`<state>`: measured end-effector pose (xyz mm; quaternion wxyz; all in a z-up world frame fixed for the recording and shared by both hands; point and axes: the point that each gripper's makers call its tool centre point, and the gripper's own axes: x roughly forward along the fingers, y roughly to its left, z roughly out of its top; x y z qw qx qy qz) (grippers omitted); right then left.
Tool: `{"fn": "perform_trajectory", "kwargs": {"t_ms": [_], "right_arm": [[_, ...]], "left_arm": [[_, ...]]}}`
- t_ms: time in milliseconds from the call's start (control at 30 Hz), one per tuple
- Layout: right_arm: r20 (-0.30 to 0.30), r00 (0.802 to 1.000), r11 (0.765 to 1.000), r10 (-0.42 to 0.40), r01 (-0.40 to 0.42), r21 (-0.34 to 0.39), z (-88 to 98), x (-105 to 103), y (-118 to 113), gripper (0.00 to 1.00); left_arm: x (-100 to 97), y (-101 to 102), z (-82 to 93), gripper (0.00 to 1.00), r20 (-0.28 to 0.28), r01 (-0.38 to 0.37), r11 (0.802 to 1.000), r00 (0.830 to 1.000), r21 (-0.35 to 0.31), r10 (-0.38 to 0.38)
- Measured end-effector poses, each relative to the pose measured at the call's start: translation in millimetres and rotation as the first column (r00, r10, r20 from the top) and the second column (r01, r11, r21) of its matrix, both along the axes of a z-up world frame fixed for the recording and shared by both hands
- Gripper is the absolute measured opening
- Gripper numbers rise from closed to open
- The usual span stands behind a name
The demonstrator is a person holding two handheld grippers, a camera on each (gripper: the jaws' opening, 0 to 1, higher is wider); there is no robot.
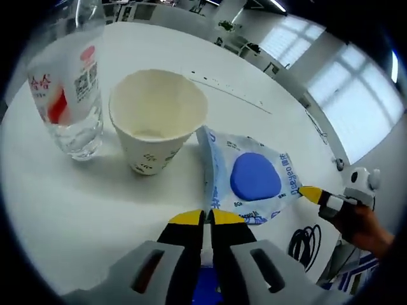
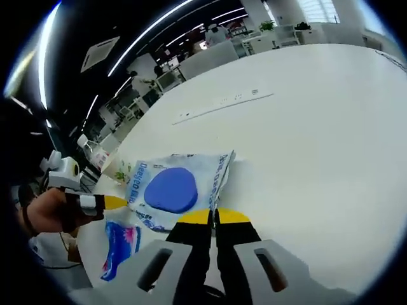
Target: Arrange the tabletop items into an orderly group along one side of the table until the central work area is clear of visible clutter.
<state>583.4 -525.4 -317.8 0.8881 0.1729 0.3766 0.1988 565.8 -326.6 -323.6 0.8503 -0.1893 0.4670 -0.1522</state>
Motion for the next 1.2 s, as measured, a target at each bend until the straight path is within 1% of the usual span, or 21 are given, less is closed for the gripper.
{"fn": "perform_trajectory", "kwargs": {"t_ms": [133,333,400,533,667,867,1000,1200], "right_arm": [[0.003,1.000,1.000,0.004,-0.004,-0.001,-0.4,7.3,6.2,0.00],[0.006,1.000,1.000,0.014,-0.014,-0.010,-1.7,13.1,11.6,0.00],[0.006,1.000,1.000,0.015,-0.014,-0.018,-2.4,13.7,10.6,0.00],[0.003,1.000,0.999,0.012,-0.012,-0.044,-2.8,12.9,4.8,0.04],[0.010,1.000,0.998,0.012,-0.012,-0.060,0.7,11.1,-2.8,0.09],[0.023,1.000,0.997,0.012,-0.010,-0.077,8.3,5.9,-10.3,0.11],[0.029,0.999,0.996,0.020,-0.017,-0.085,12.4,1.0,-10.5,0.11],[0.038,0.999,0.996,0.025,-0.021,-0.089,20.6,-8.8,-4.5,0.11]], "left_arm": [[8.5,5.6,2.2,0.01,0.006,-0.040,0.999,0.999,-0.005,0.040],[13.7,11.8,2.9,0.02,0.008,-0.066,0.998,0.998,-0.003,0.066],[14.0,12.8,2.1,0.04,0.002,-0.076,0.997,0.997,-0.012,0.076],[12.7,13.3,2.0,0.08,-0.005,-0.079,0.997,0.997,-0.015,0.079],[8.3,11.9,8.8,0.13,0.002,-0.068,0.997,0.998,-0.021,0.068],[-0.4,17.7,15.7,0.13,0.021,-0.066,0.998,0.998,-0.011,0.066],[-7.2,24.0,19.7,0.13,0.027,-0.070,0.998,0.997,-0.008,0.070],[-23.1,36.3,26.7,0.13,0.035,-0.062,0.998,0.997,-0.001,0.062]]}}
